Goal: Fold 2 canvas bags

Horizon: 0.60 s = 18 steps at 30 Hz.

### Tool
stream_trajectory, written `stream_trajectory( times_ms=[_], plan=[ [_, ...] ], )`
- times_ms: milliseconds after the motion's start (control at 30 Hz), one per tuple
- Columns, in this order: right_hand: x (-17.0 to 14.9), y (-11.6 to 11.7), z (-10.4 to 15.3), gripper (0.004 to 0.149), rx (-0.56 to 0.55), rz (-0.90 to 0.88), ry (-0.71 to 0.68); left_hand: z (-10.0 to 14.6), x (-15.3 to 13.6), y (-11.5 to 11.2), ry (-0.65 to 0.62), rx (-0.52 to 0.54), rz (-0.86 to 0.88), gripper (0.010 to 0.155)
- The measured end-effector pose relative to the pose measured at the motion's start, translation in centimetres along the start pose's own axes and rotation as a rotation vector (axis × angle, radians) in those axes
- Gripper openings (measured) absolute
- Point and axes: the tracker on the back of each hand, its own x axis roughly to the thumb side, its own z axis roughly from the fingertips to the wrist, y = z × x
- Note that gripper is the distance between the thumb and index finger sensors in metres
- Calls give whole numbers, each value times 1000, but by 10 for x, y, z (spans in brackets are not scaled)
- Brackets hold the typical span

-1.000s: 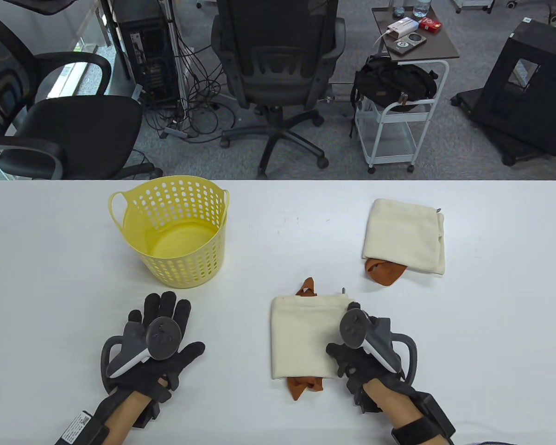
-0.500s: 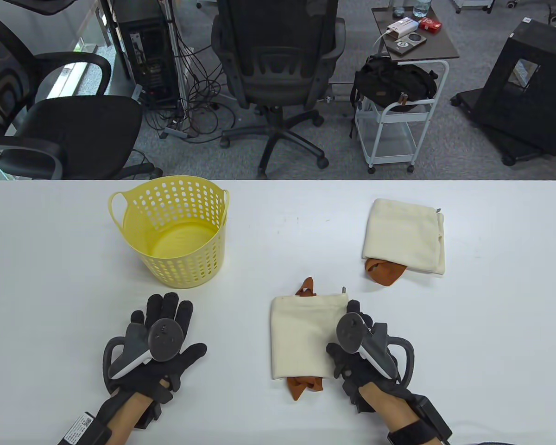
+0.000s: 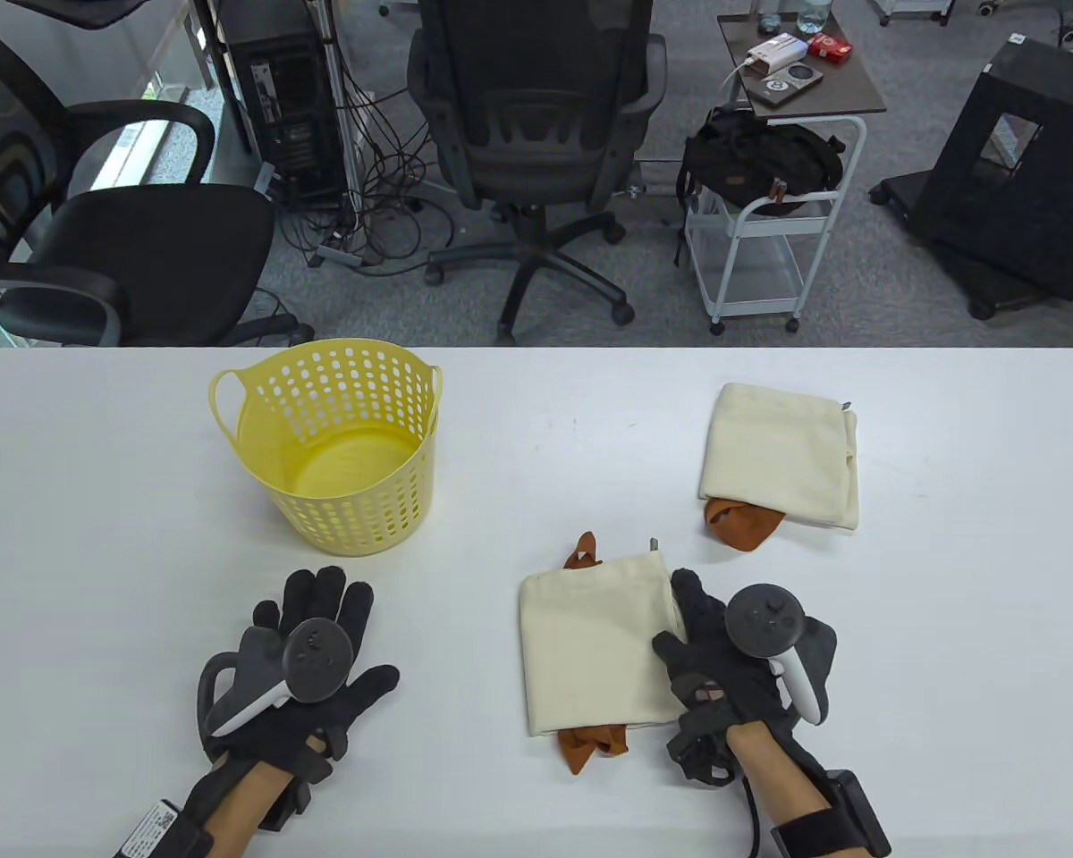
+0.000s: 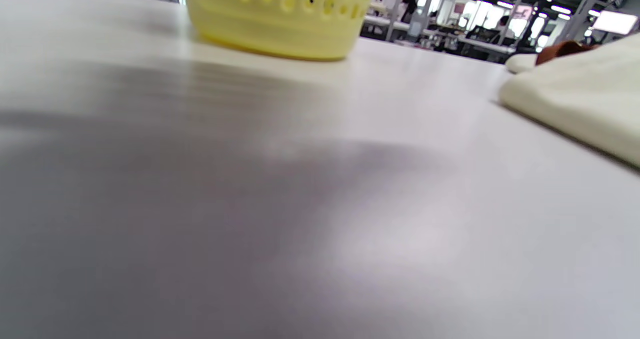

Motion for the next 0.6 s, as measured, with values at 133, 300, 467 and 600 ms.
stream_trajectory(
  times_ms=[133, 300, 467, 600],
  plan=[
    [-3, -3, -1, 65, 11, -130, 6, 0, 1, 0, -7, -3, 3, 90],
    [4, -19, -5, 62, -61, -273, -69, 2, 1, 0, -21, 2, 13, 90],
    [14, -64, -30, 60, -131, -342, -142, 3, 1, 2, -19, 9, 15, 90],
    [16, -106, -58, 60, -211, -426, -141, 2, -2, 3, -5, 8, 28, 90]
  ],
)
